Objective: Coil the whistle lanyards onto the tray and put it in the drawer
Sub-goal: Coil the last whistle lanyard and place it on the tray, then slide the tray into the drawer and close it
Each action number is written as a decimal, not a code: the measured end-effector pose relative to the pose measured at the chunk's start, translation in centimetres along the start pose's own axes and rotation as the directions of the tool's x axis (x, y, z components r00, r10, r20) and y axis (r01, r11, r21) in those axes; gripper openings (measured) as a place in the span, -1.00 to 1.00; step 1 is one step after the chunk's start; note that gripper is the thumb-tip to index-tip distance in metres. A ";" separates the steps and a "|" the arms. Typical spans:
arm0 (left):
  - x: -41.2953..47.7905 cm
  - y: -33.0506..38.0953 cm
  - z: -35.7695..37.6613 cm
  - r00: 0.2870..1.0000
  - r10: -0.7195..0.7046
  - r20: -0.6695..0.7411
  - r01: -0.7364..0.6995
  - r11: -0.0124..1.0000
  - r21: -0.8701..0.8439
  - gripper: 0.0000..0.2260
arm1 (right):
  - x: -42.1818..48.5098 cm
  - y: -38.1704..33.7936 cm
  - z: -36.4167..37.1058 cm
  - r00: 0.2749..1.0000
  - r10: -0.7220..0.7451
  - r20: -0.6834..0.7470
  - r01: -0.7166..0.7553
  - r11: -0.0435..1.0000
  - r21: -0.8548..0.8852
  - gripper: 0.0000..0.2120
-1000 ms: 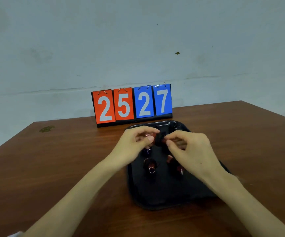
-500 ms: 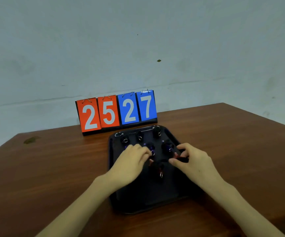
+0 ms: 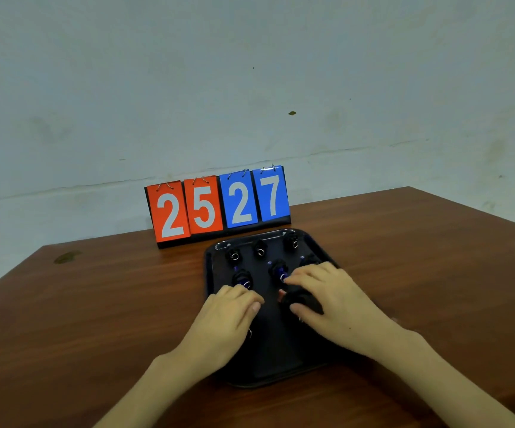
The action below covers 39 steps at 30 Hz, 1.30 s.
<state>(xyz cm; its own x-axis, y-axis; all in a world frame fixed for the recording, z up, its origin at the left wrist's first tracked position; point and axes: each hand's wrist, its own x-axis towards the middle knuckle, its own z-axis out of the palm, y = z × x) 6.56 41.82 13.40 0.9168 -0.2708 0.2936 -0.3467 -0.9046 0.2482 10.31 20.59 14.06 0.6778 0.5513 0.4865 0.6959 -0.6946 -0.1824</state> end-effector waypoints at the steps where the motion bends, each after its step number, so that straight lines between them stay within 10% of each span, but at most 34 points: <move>1: -0.1 0.0 0.0 1.000 -0.008 -0.005 0.008 1.000 0.007 -0.50 | 0.2 -0.3 0.2 0.998 -0.034 0.051 0.035 0.999 -0.018 -0.60; 14: -0.3 -0.1 0.7 0.985 -0.074 -0.157 0.074 0.997 0.000 -0.69 | 0.2 -1.1 0.3 0.997 0.003 0.077 -0.014 0.990 0.138 -0.50; 19: 0.7 -1.0 -1.9 0.873 -0.337 -0.352 0.254 0.932 -0.260 -0.70 | 2.5 2.4 -1.8 0.916 0.393 -0.083 -0.338 0.864 0.374 -0.69; 26: 2.9 -6.3 -2.1 0.743 -0.665 -0.072 0.600 0.710 -0.369 -0.88 | 4.1 7.3 0.3 0.786 0.610 0.103 -0.618 0.777 0.121 -0.75; 39: 3.6 -6.6 -2.9 0.631 -0.727 0.272 0.611 0.250 -0.751 -0.95 | 5.5 8.1 0.9 0.723 0.676 0.142 -0.688 0.723 0.068 -0.82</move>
<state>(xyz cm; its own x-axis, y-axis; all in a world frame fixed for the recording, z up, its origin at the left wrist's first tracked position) 11.61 47.75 15.48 0.8842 0.3970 -0.2462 0.3250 -0.1441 0.9347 19.88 18.43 14.47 0.9942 -0.0047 0.1073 0.0526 -0.8498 -0.5245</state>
